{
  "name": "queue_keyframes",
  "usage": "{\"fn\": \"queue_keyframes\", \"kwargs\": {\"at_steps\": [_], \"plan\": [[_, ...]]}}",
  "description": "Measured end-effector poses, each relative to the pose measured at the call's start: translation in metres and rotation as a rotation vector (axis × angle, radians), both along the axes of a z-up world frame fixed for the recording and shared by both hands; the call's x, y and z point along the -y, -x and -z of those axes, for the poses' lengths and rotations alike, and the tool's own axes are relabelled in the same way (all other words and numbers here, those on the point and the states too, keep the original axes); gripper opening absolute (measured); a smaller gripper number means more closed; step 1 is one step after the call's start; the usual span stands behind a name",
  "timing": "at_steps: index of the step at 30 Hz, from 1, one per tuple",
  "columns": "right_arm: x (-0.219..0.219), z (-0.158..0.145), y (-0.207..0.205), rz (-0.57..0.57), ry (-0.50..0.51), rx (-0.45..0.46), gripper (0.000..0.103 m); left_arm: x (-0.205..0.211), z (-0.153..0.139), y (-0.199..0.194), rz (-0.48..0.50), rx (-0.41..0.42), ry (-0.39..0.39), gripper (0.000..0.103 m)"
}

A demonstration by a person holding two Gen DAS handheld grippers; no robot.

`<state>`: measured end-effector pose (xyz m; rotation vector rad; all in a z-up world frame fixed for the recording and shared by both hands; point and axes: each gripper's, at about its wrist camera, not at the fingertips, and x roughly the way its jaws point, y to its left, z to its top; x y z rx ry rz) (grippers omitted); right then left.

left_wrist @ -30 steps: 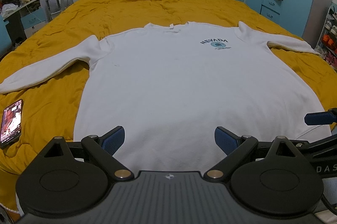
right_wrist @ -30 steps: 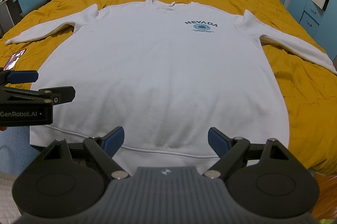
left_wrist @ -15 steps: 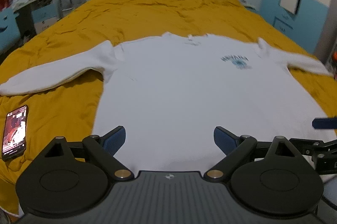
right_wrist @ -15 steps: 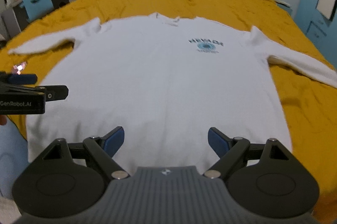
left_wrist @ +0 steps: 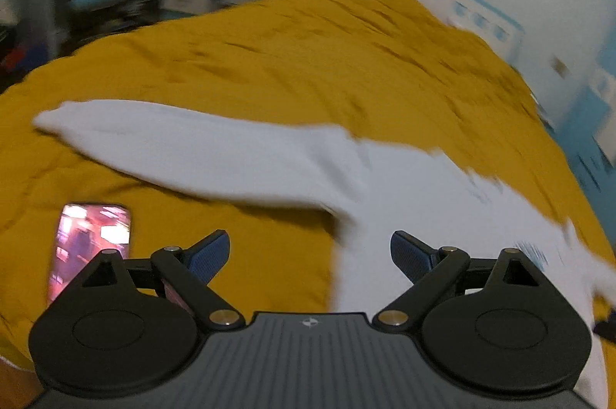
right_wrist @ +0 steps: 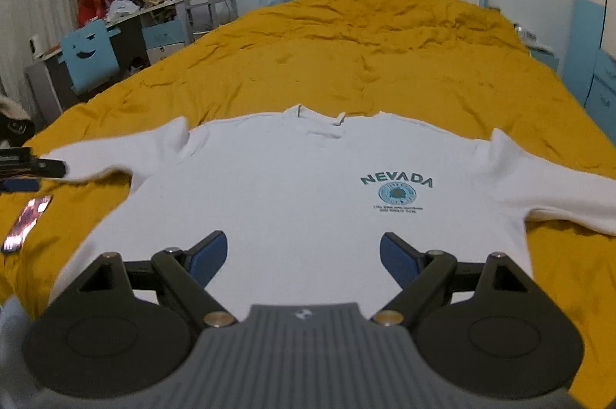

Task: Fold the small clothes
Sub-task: 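Grasp the sweatshirt sleeve nearest the left gripper with the left gripper, then fold the held sleeve across the chest with the left gripper and release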

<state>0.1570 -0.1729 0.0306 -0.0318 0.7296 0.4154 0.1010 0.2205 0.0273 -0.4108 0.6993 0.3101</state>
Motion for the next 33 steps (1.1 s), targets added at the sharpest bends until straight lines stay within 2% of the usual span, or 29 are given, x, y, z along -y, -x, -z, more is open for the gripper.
{"fn": "queue_keyframes", "kwargs": {"at_steps": [2,4,6,7,9,12,16,18,19,21,23,25,27,29,33], "plan": [[-0.004,0.000,-0.017,0.015,-0.003,-0.018,0.082,-0.035,0.002,-0.002,-0.086,0.007,-0.003,0.103],[-0.008,0.003,-0.032,0.028,-0.007,-0.038,0.082,-0.067,0.005,-0.006,-0.167,-0.006,-0.052,0.103],[-0.012,0.007,-0.042,-0.006,-0.036,-0.046,0.082,-0.099,0.010,-0.010,-0.239,-0.025,-0.087,0.103],[-0.015,0.008,-0.047,-0.016,-0.040,-0.045,0.082,-0.118,0.014,-0.011,-0.280,-0.034,-0.080,0.103],[-0.022,0.009,-0.055,-0.022,-0.027,-0.036,0.081,-0.151,0.023,-0.012,-0.342,-0.034,-0.021,0.100],[-0.030,0.014,-0.067,-0.005,-0.008,-0.046,0.073,-0.195,0.038,-0.014,-0.428,-0.034,0.066,0.095],[-0.043,0.023,-0.082,-0.005,-0.002,-0.086,0.068,-0.228,0.051,-0.010,-0.482,-0.018,0.130,0.088],[-0.051,0.027,-0.086,-0.016,0.014,-0.096,0.067,-0.238,0.057,-0.012,-0.506,-0.016,0.148,0.078],[-0.055,0.030,-0.089,-0.021,0.023,-0.097,0.065,-0.241,0.059,-0.013,-0.524,-0.017,0.148,0.066],[-0.061,0.034,-0.092,-0.027,0.043,-0.097,0.062,-0.248,0.062,-0.014,-0.535,-0.006,0.144,0.053],[-0.067,0.038,-0.096,-0.018,0.065,-0.096,0.061,-0.250,0.061,-0.013,-0.541,0.009,0.137,0.027],[-0.069,0.043,-0.101,-0.004,0.079,-0.112,0.051,-0.247,0.055,-0.015,-0.529,0.036,0.112,0.014],[-0.069,0.046,-0.106,0.009,0.082,-0.126,0.046,-0.234,0.040,-0.018,-0.494,0.076,0.060,0.012],[-0.067,0.048,-0.108,0.024,0.098,-0.136,0.044,-0.209,0.012,-0.025,-0.426,0.126,-0.011,0.011],[-0.056,0.049,-0.113,0.051,0.124,-0.149,0.029,-0.145,-0.048,-0.047,-0.279,0.212,-0.165,0.011]]}}
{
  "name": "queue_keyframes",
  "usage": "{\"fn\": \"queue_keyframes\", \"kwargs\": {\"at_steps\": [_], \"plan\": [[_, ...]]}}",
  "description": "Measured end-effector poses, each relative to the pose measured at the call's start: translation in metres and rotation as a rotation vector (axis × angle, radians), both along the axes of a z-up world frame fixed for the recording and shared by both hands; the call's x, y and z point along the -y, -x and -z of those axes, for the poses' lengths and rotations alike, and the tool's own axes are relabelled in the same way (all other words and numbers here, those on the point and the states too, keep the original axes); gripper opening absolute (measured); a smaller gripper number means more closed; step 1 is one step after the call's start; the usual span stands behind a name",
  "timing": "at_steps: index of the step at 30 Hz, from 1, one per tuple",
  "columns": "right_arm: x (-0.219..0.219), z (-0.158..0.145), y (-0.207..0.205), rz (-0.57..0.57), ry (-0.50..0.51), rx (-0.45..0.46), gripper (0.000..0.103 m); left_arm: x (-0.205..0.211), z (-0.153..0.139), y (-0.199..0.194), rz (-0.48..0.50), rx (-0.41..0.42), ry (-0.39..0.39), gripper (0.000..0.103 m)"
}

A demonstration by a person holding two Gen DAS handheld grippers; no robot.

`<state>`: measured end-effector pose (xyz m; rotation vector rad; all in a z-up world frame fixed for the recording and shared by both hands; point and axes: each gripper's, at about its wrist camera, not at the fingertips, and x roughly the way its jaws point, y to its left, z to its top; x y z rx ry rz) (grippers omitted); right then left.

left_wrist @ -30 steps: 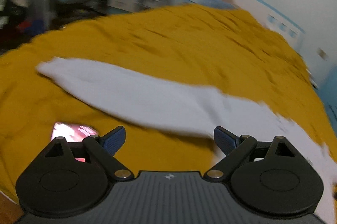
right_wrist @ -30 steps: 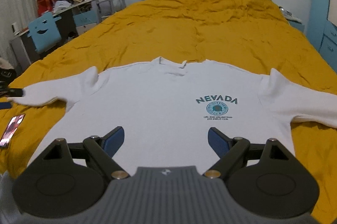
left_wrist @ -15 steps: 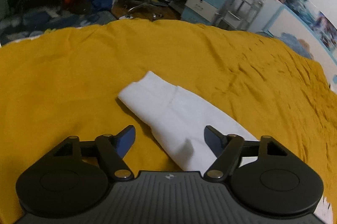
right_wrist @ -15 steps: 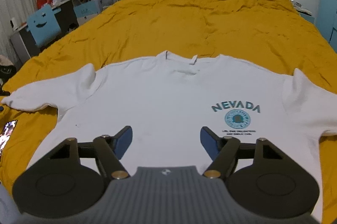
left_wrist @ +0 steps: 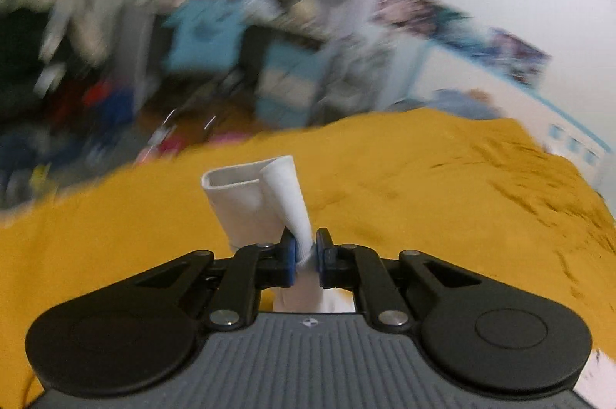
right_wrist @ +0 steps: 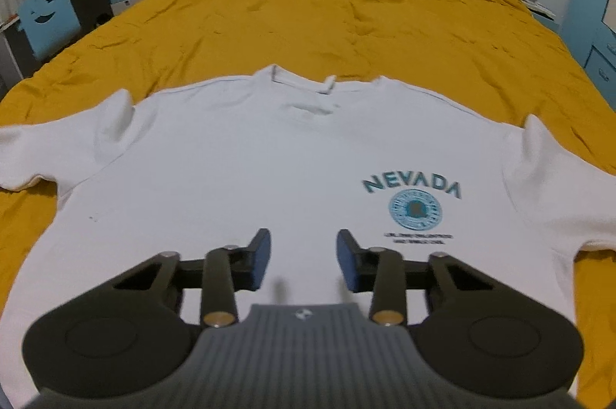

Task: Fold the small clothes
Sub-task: 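Fold the held sleeve across the chest with the left gripper and release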

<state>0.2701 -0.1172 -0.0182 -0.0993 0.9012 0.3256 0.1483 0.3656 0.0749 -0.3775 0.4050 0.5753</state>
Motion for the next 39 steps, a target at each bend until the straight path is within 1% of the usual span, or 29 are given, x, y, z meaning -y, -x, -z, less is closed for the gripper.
{"fn": "queue_keyframes", "kwargs": {"at_steps": [1,4,6,7,9,11,14,17,18,20,21,23,24,25,27,28,29,30,31,32,33,34,36,37,39], "plan": [[0.003,-0.001,0.000,0.005,-0.006,0.001,0.027,0.021,-0.017,-0.008,0.039,0.009,-0.057,0.011],[0.015,-0.006,0.002,0.009,-0.025,0.018,0.026,0.077,-0.058,-0.029,0.144,0.046,-0.152,0.010],[0.021,-0.010,0.004,0.009,-0.027,0.037,0.026,0.113,-0.075,-0.044,0.212,0.064,-0.179,0.010],[0.025,-0.012,0.005,0.011,-0.029,0.047,0.026,0.136,-0.082,-0.052,0.263,0.075,-0.187,0.010],[0.034,-0.016,0.006,0.020,-0.040,0.062,0.025,0.173,-0.091,-0.062,0.338,0.096,-0.192,0.010],[0.044,-0.021,0.006,0.031,-0.056,0.072,0.025,0.214,-0.092,-0.072,0.428,0.105,-0.193,0.010],[0.058,-0.027,0.008,0.056,-0.068,0.094,0.024,0.261,-0.081,-0.089,0.559,0.079,-0.143,0.010],[0.075,-0.026,0.010,0.089,-0.083,0.093,0.024,0.311,-0.053,-0.104,0.663,0.021,-0.116,0.010],[0.081,-0.024,0.011,0.103,-0.088,0.085,0.024,0.329,-0.038,-0.111,0.710,-0.011,-0.098,0.010],[0.092,-0.018,0.013,0.127,-0.100,0.069,0.025,0.345,-0.009,-0.117,0.790,-0.066,-0.052,0.010],[0.097,-0.015,0.013,0.137,-0.103,0.060,0.024,0.355,0.011,-0.124,0.830,-0.113,-0.016,0.010],[0.106,-0.008,0.016,0.153,-0.110,0.046,0.024,0.362,0.044,-0.129,0.901,-0.195,0.079,0.010],[0.111,-0.004,0.017,0.162,-0.113,0.038,0.024,0.365,0.059,-0.133,0.919,-0.234,0.114,0.010],[0.116,0.000,0.018,0.170,-0.116,0.029,0.025,0.368,0.072,-0.136,0.938,-0.275,0.135,0.010],[0.122,0.008,0.019,0.183,-0.125,0.008,0.025,0.373,0.094,-0.138,0.993,-0.341,0.179,0.015],[0.125,0.012,0.019,0.188,-0.134,-0.005,0.025,0.373,0.100,-0.139,1.013,-0.362,0.205,0.023],[0.128,0.016,0.019,0.191,-0.144,-0.016,0.025,0.370,0.106,-0.141,1.033,-0.385,0.244,0.035],[0.129,0.018,0.018,0.193,-0.154,-0.026,0.026,0.372,0.106,-0.139,1.045,-0.395,0.274,0.041],[0.130,0.021,0.017,0.195,-0.169,-0.034,0.026,0.367,0.106,-0.141,1.058,-0.399,0.316,0.054],[0.131,0.022,0.016,0.195,-0.187,-0.040,0.026,0.363,0.105,-0.142,1.067,-0.395,0.357,0.063],[0.131,0.023,0.016,0.195,-0.204,-0.043,0.027,0.357,0.103,-0.140,1.070,-0.383,0.395,0.064],[0.131,0.022,0.014,0.192,-0.219,-0.045,0.033,0.356,0.100,-0.136,1.068,-0.369,0.421,0.065],[0.127,0.021,0.011,0.185,-0.237,-0.042,0.041,0.348,0.093,-0.133,1.056,-0.353,0.445,0.065],[0.124,0.020,0.008,0.180,-0.243,-0.036,0.042,0.340,0.086,-0.130,1.045,-0.338,0.440,0.066],[0.122,0.020,0.001,0.170,-0.266,-0.038,0.043,0.331,0.070,-0.131,1.018,-0.307,0.397,0.066]]}}
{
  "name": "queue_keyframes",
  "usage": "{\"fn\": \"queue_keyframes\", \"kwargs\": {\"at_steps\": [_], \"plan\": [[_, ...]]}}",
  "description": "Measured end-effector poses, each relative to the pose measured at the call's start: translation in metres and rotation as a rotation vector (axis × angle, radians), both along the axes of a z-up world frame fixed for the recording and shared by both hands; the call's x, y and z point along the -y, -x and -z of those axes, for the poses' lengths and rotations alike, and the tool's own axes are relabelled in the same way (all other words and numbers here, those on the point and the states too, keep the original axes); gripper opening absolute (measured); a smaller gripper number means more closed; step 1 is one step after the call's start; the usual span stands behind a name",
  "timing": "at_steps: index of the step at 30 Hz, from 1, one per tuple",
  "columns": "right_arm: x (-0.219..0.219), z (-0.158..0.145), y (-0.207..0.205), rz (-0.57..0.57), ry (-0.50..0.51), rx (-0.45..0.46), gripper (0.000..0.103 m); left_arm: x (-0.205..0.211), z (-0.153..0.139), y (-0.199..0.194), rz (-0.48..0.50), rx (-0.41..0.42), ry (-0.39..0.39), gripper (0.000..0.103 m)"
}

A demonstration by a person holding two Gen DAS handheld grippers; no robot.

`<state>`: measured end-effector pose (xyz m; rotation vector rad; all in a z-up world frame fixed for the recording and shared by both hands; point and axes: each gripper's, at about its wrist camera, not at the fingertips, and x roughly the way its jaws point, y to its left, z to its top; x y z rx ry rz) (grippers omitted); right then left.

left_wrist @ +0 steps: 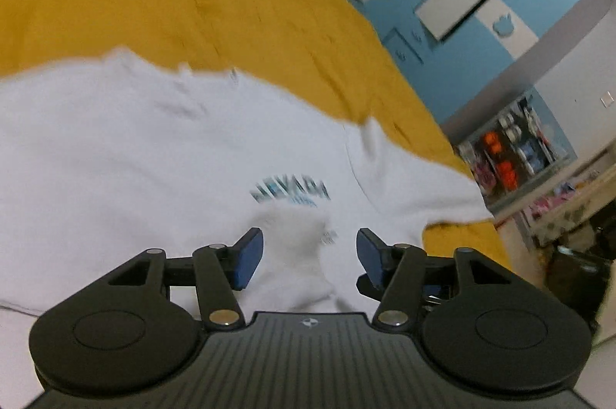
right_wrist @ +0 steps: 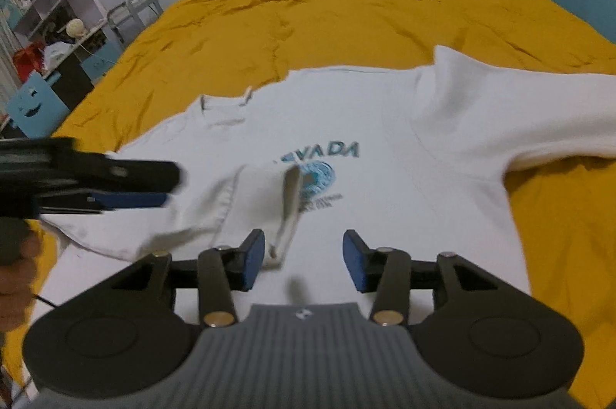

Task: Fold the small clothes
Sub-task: 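Fold the held sleeve across the chest with the left gripper and release, then grasp the other sleeve with the right gripper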

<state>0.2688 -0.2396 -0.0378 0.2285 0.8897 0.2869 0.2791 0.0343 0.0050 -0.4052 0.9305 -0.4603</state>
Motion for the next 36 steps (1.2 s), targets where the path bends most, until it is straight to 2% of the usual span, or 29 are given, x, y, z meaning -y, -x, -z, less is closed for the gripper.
{"fn": "queue_keyframes", "kwargs": {"at_steps": [3,6,9,11,12,13,14,15,16,18,21,24,26,28,31,34,36], "plan": [[-0.002,0.007,-0.014,0.005,-0.062,-0.045,0.045,-0.024,-0.029,0.012,-0.083,0.078,-0.103,0.066],[-0.006,0.019,-0.028,0.025,-0.092,-0.092,0.051,-0.058,-0.046,0.028,-0.174,0.134,-0.251,0.068],[-0.014,0.033,-0.042,0.045,-0.115,-0.129,0.058,-0.088,-0.051,0.043,-0.230,0.140,-0.442,0.070],[-0.024,0.038,-0.047,0.036,-0.105,-0.135,0.058,-0.105,-0.047,0.051,-0.225,0.111,-0.523,0.072],[-0.029,0.038,-0.047,0.022,-0.094,-0.131,0.056,-0.113,-0.042,0.054,-0.219,0.085,-0.545,0.073],[-0.036,0.039,-0.046,0.003,-0.080,-0.121,0.042,-0.121,-0.035,0.057,-0.217,0.058,-0.556,0.075],[-0.042,0.039,-0.046,-0.010,-0.061,-0.116,0.032,-0.127,-0.026,0.058,-0.224,0.037,-0.558,0.075],[-0.047,0.039,-0.045,-0.014,-0.029,-0.112,0.016,-0.132,-0.020,0.057,-0.236,0.019,-0.551,0.075],[-0.051,0.039,-0.045,-0.008,0.003,-0.106,0.010,-0.138,-0.010,0.056,-0.248,-0.007,-0.529,0.075],[-0.051,0.033,-0.046,0.003,0.003,-0.097,0.002,-0.149,0.008,0.057,-0.268,-0.031,-0.472,0.075],[-0.055,0.012,-0.047,-0.014,0.022,-0.039,0.001,-0.155,0.032,0.051,-0.322,-0.032,-0.386,0.073],[-0.062,-0.012,-0.054,-0.052,0.039,0.006,0.000,-0.154,0.054,0.040,-0.359,-0.038,-0.327,0.065],[-0.069,-0.030,-0.063,-0.073,0.048,0.040,0.000,-0.151,0.062,0.031,-0.360,-0.033,-0.347,0.047],[-0.076,-0.053,-0.072,-0.093,0.047,0.084,0.000,-0.152,0.066,0.029,-0.356,-0.043,-0.369,0.041],[-0.077,-0.097,-0.084,-0.117,-0.010,0.172,0.000,-0.159,0.067,0.032,-0.358,-0.049,-0.350,0.032],[-0.057,-0.136,-0.091,-0.084,-0.087,0.264,0.000,-0.162,0.069,0.036,-0.350,-0.050,-0.367,0.026],[-0.036,-0.148,-0.094,-0.042,-0.097,0.294,0.000,-0.162,0.071,0.038,-0.344,-0.052,-0.371,0.024]]}}
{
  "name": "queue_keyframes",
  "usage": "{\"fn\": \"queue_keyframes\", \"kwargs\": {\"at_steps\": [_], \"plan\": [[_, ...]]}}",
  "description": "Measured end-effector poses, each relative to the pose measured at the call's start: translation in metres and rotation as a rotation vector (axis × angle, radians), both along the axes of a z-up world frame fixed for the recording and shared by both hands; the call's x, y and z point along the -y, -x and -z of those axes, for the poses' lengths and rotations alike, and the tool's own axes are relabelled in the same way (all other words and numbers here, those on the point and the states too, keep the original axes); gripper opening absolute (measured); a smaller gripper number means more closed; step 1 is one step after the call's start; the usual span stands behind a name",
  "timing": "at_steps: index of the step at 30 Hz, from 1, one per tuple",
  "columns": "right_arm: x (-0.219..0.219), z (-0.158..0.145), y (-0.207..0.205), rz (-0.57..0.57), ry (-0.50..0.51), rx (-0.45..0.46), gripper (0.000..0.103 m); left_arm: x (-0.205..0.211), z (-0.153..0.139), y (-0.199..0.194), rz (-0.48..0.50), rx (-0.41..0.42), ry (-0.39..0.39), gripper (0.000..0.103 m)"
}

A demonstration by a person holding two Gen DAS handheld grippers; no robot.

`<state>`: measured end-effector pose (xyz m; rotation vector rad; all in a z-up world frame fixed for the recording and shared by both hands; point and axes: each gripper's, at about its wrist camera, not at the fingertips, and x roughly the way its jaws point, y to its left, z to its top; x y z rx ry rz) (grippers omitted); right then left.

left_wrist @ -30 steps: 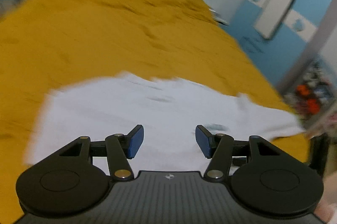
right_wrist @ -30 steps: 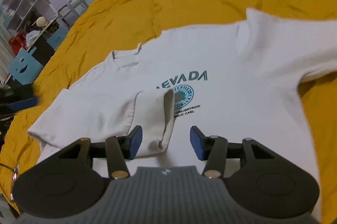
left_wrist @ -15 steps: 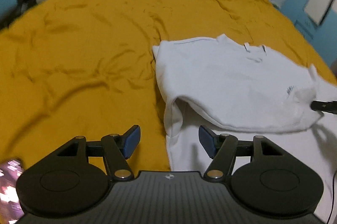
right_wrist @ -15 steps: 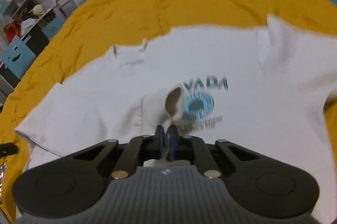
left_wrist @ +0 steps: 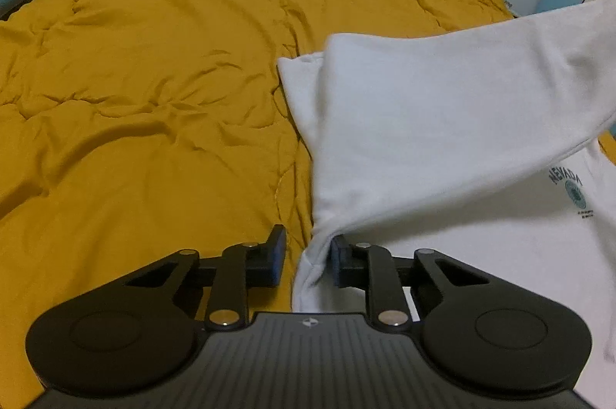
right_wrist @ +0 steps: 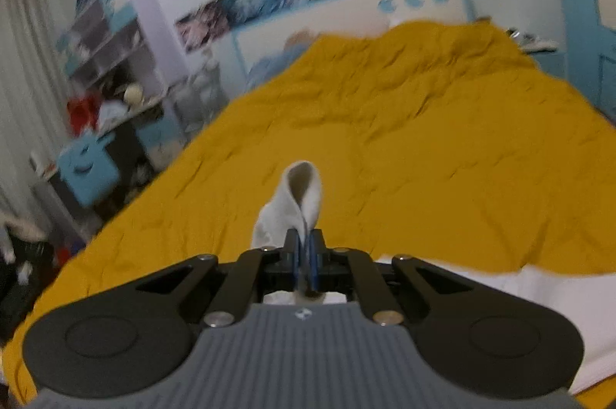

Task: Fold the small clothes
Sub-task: 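Grasp the other sleeve with the right gripper, then fold the held sleeve across the chest with the right gripper and release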

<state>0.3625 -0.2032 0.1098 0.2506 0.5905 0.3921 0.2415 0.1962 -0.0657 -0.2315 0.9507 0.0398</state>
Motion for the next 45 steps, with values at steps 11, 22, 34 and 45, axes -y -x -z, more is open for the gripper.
{"fn": "queue_keyframes", "kwargs": {"at_steps": [11,22,34,45], "plan": [[0.089,0.157,-0.019,0.221,0.113,-0.392,0.000,0.007,0.001,0.009,-0.007,-0.015,-0.008,0.021],[0.112,0.170,0.000,0.267,0.137,-0.429,0.010,0.010,-0.031,0.028,-0.003,-0.026,-0.008,0.019],[0.114,0.166,0.012,0.206,0.009,-0.468,0.026,0.018,-0.018,-0.002,-0.045,-0.016,0.037,0.020],[0.124,0.142,0.031,0.159,0.008,-0.368,0.000,0.014,-0.005,-0.004,-0.073,-0.057,0.011,0.020]]}}
